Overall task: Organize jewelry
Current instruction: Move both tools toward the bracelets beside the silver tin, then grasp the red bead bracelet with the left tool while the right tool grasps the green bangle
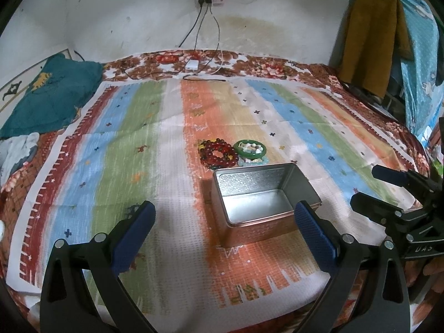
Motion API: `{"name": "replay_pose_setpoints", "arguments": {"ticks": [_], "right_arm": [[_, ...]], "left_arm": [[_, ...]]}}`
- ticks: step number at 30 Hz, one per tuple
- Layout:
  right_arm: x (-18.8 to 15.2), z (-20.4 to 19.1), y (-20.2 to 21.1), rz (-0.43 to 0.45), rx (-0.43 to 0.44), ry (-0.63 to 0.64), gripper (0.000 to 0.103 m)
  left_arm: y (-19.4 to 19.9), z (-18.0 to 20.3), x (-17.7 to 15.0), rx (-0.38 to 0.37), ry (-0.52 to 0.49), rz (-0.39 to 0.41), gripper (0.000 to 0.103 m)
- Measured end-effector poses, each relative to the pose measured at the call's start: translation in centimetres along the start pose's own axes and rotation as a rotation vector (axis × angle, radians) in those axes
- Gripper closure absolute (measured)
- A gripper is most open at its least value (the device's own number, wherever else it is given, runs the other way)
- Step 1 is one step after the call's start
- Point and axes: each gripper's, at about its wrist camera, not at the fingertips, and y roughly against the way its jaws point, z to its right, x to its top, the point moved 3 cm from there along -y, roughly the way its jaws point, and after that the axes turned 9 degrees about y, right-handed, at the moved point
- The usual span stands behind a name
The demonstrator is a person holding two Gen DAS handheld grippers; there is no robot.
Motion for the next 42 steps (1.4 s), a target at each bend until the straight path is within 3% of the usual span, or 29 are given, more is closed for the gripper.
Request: {"name": "replay_pose_setpoints", "arguments": {"ticks": [14, 25, 42], "right_arm": [[2.1, 1.0, -1.3, -0.021, -0.012, -0.009, 0.004], [4.1, 1.6, -2.8, -0.02, -0.018, 0.006, 0.004], [6.8, 3.5, -6.4, -0.081, -0.019, -0.033, 0.004]], "left_arm": [[-2.0, -0.1, 2.4, 0.027, 0.042, -0.032, 0.006], [-3.6, -0.5, 4.6, 0.089, 0.007, -0.056, 0.006], [-8.0, -1.1, 7.8, 0.078, 0.029, -0.121, 0.006]]}}
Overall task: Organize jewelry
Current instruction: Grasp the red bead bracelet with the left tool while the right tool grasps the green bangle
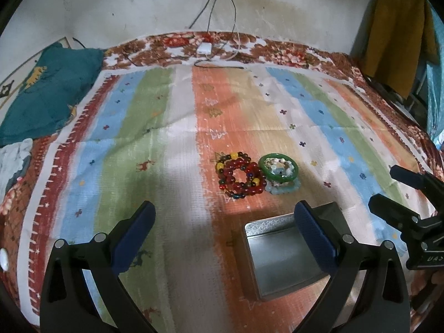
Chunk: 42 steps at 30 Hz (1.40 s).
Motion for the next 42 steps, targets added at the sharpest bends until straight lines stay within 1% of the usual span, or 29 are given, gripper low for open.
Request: {"name": "replay_pose_setpoints", "arguments": {"ticks": [4, 8, 12, 22, 26, 30, 34, 40, 42], "right_arm": [[0.7, 0.6, -1.2, -0.028, 0.01, -0.031, 0.004], [1.1, 1.2, -2.4, -0.061, 0.01, -0.051, 0.004], [1.6, 1.8, -3.6, -0.092, 0.006, -0.059, 0.004], [2.2, 3.1, -6.4, -0.162, 0.016, -0.1, 0.004], [2.2, 3.6, -7.5, -0.192, 0.025, -0.125, 0.004], [2.4, 4.1, -8.8, -0.218, 0.033, -0.149, 0.004], [2.5, 4.6, -10.1, -0.238, 0.044, -0.17, 0.004], [2.4, 5.0, -12.0, -0.277, 0.065, -0.205, 0.004], [2.4, 5.2, -12.6, -0.289, 0.076, -0.22, 0.01]], "left_arm": [[-1.3, -0.4, 0.6, 0.007, 0.023, -0.037, 0.006], [-2.5, -0.7, 1.1, 0.01, 0.036, -0.057, 0.006], [-3.5, -0.7, 1.8, -0.005, 0.049, -0.078, 0.006], [-7.3, -1.3, 3.2, -0.058, 0.099, -0.177, 0.006], [-8.8, -1.4, 3.6, -0.069, 0.111, -0.213, 0.01], [-9.8, -1.4, 3.7, -0.069, 0.105, -0.234, 0.011], [-10.9, -1.5, 3.8, -0.086, 0.127, -0.268, 0.015], [-12.5, -1.7, 3.8, -0.08, 0.136, -0.305, 0.024], [-13.0, -1.7, 3.7, -0.079, 0.137, -0.32, 0.027]]}}
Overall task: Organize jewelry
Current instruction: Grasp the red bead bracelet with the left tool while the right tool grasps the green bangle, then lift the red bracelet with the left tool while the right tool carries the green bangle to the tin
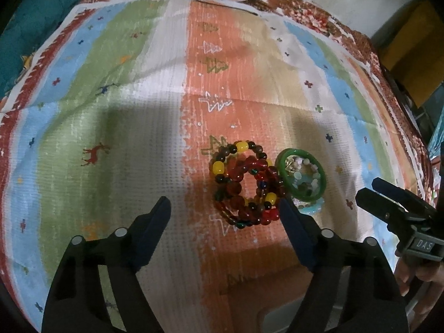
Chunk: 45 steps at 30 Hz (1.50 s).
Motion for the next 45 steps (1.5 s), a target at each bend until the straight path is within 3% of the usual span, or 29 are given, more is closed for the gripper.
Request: {"name": "replay_pose_setpoints", "arguments": {"ticks": [1, 11, 14, 21, 26, 34, 35, 37, 45], "right_arm": [[0.0, 0.0, -0.2, -0.005, 0.005, -0.005, 0.017], [-0.7, 1.2, -3.0, -0.094, 0.088, -0.107, 0.036], [-0.6, 1.6, -3.7, -0.109, 0.12, -0.151, 0.047], [-0.4, 1.8, -4.4, -0.12, 0.148, -0.176, 0.058], [-0.3, 2.0, -5.2, -0.131, 0.161, -0.193, 0.073], [0.0, 2.0, -5.8, -0.137, 0.196, -0.207, 0.084], [0.0, 2.0, -5.8, -0.138, 0.192, -0.202, 0.085], [-0.1, 2.2, -5.7, -0.139, 0.189, -0.204, 0.086], [0.3, 1.9, -4.3, -0.113, 0.173, -0.177, 0.093]], "left_arm": [[-0.3, 0.0, 0.0, 0.002, 0.0, -0.007, 0.029], [-1.9, 0.0, -0.1, 0.008, -0.012, -0.057, 0.043], [-2.4, -0.1, -0.1, 0.009, -0.006, -0.07, 0.049], [-2.9, -0.4, 0.0, -0.005, 0.009, -0.085, 0.055], [-3.2, -0.2, -0.2, -0.013, 0.009, -0.096, 0.064], [-3.9, 0.0, 0.0, -0.015, 0.011, -0.104, 0.077], [-3.8, 0.0, 0.0, -0.021, 0.014, -0.106, 0.084], [-3.5, 0.0, 0.1, -0.032, 0.021, -0.102, 0.089], [-2.8, 0.6, 0.1, -0.029, -0.009, -0.097, 0.09]]}}
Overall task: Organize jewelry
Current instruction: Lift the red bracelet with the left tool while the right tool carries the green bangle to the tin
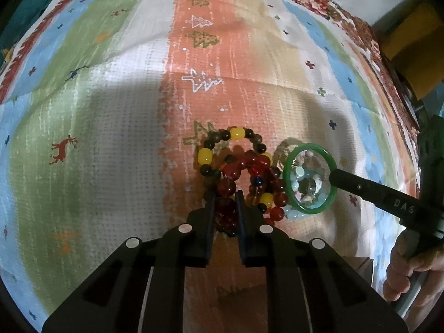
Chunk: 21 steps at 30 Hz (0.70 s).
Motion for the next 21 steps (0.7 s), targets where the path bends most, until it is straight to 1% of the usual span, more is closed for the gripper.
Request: {"name": "replay_pose_setpoints", "arguments": {"ticks": [11, 21], "right_arm": [[-0.4, -1.2, 1.4, 0.034, -0.028, 0.061, 0.093], [-0.6, -2.1, 3.2, 0.075, -0.034, 0.097, 0.093]], "left_arm": [[2.4, 1.5, -0.3, -0.01, -0.031, 0.052, 0.09], [5.0, 3.1, -0.8, -0.042, -0.065, 0.105, 0.09]]}}
